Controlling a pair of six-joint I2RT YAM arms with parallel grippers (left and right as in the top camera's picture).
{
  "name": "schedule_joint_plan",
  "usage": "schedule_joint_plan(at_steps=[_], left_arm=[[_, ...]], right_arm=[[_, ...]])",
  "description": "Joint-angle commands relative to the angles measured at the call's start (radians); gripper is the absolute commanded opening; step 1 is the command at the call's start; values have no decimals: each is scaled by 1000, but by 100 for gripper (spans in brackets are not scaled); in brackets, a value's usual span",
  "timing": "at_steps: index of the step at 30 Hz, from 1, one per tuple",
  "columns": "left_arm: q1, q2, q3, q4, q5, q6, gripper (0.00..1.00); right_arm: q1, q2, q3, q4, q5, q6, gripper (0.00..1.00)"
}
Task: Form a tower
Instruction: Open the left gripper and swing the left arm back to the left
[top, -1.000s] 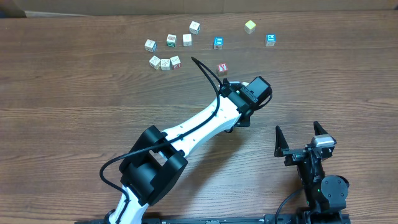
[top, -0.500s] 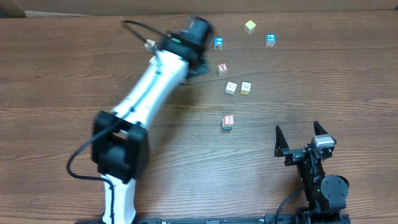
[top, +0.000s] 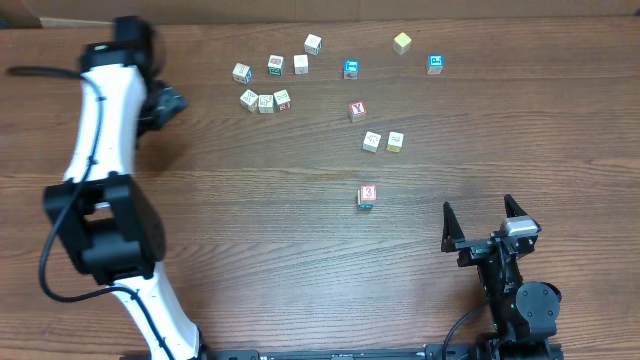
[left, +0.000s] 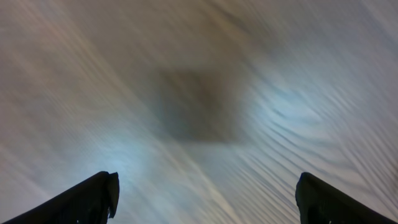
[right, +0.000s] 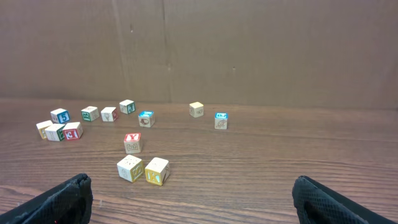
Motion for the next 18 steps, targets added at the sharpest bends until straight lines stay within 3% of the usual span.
schedule_joint_plan(at_steps=[1, 4, 6, 18], left_arm=[[84, 3, 14, -27, -10, 27, 89], [127, 3, 13, -43, -9, 26, 90], [140, 3, 13, -42, 11, 26, 100], [145, 3, 13, -26, 66, 27, 100]], right_arm=[[1, -6, -10, 6, -6, 6, 100], [1, -6, -10, 6, -6, 6, 100], [1, -6, -10, 6, -6, 6, 100], [1, -6, -10, 6, -6, 6, 100]])
